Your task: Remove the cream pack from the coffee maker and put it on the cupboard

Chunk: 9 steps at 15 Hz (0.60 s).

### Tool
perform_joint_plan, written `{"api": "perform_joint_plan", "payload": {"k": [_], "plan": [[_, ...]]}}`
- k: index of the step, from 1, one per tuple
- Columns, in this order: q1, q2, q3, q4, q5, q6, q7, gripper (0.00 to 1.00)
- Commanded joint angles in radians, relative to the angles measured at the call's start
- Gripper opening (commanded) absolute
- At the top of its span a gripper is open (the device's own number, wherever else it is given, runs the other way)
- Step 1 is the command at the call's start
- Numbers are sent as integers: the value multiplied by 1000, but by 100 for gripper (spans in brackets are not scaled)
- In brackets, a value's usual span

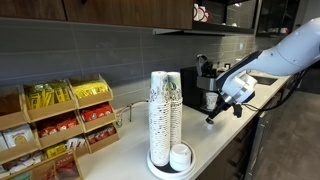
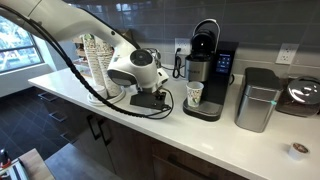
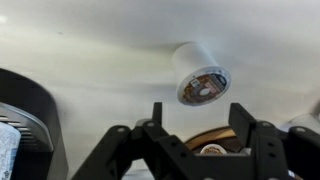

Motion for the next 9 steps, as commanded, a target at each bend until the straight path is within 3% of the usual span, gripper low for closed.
{"api": "perform_joint_plan", "payload": {"k": [1,9], "plan": [[-10,-27,4,-17,7,8,-26,99],[-7,-212,-47,-58,-179,-43,76,100]]}}
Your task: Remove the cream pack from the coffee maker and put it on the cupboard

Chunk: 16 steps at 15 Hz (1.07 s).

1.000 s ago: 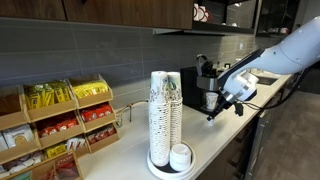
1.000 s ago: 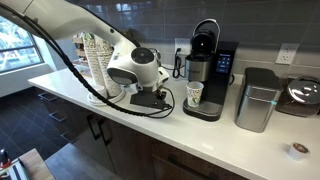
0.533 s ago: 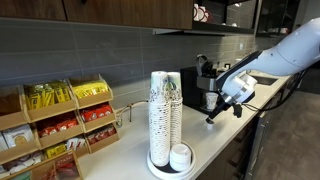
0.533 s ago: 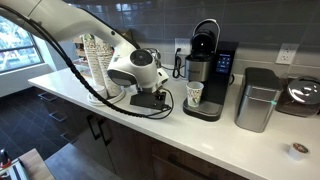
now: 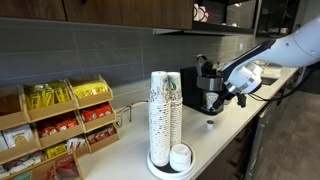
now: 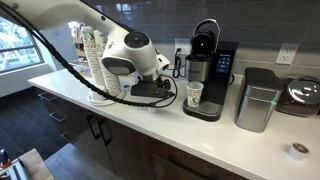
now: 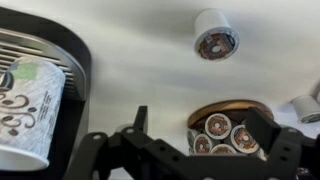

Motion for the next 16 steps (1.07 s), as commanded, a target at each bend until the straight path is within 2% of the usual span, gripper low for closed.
{"api": "perform_joint_plan", "payload": {"k": [1,3,5,8,10,13,16], "plan": [[-3,-128,-29,-56,-135,-70,88,100],[-6,-185,-49,-65,-269,-150,212,100],[-10,-243,-67,-55,-370,-279,301,100],[0,-310,-98,-21,-414,-485,340,100],[5,-344,-109,-3,-435,-572,381,100],[11,-391,-114,5,-454,-627,437,100],[26,-386,-125,13,-440,-608,422,100]]}}
